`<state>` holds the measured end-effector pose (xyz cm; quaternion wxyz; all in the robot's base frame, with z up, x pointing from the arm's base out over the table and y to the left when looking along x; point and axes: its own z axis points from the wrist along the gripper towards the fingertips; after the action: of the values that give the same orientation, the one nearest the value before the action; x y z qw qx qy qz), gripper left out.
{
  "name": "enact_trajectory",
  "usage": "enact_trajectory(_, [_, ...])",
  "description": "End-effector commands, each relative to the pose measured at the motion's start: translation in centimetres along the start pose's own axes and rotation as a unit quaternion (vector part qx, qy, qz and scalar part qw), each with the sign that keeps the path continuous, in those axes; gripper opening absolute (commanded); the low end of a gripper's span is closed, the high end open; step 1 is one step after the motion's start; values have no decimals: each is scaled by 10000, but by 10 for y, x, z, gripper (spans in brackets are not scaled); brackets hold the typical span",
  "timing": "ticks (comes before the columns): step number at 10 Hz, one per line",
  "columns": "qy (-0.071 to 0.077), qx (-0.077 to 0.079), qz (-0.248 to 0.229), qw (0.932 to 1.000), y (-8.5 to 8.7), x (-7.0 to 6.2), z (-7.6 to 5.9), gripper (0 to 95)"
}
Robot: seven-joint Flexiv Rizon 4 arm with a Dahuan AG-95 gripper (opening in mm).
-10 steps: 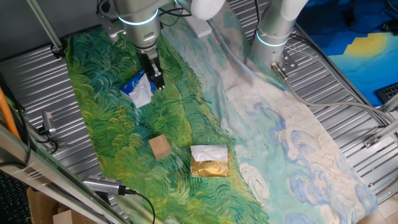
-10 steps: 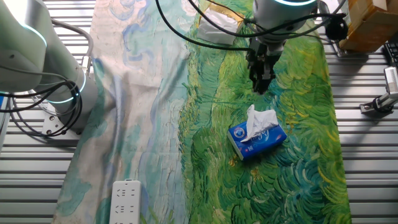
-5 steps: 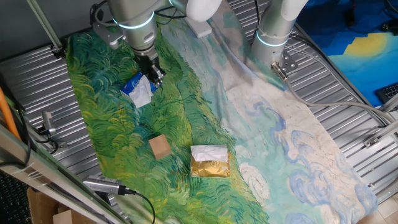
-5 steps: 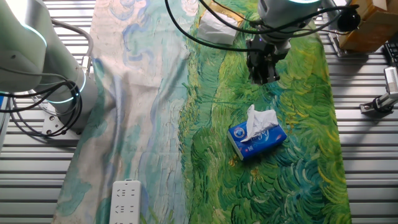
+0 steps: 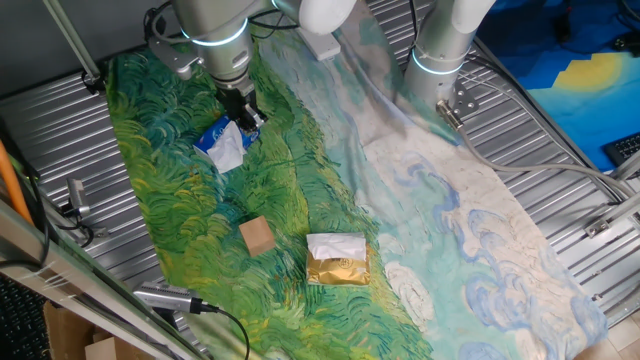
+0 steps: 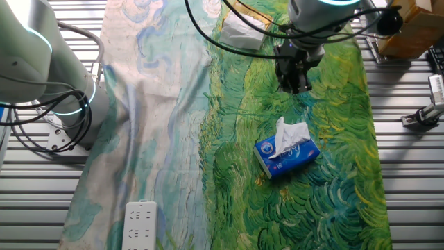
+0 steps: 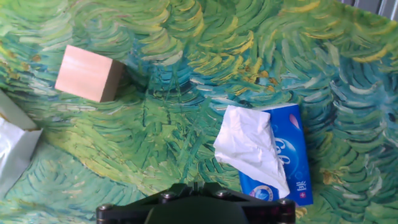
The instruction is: Pick up one small block
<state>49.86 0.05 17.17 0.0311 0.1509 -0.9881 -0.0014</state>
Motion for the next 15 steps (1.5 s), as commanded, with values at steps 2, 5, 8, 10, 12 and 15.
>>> enact_trajectory(2, [-93,15,34,9999,5,-5,2,190])
enact_trajectory(5, [-78,62,-73,9999,29,-36,12,190])
enact_trajectory(8, [-79,54,-120,9999,31,-49,22,380])
enact_trajectory(10, [-94,47,-1,9999,31,-50,26,380])
enact_trajectory(12, [-107,29,-9,9999,31,-51,29,380])
enact_trajectory(15, [-122,-65,626,9979,31,-50,30,380])
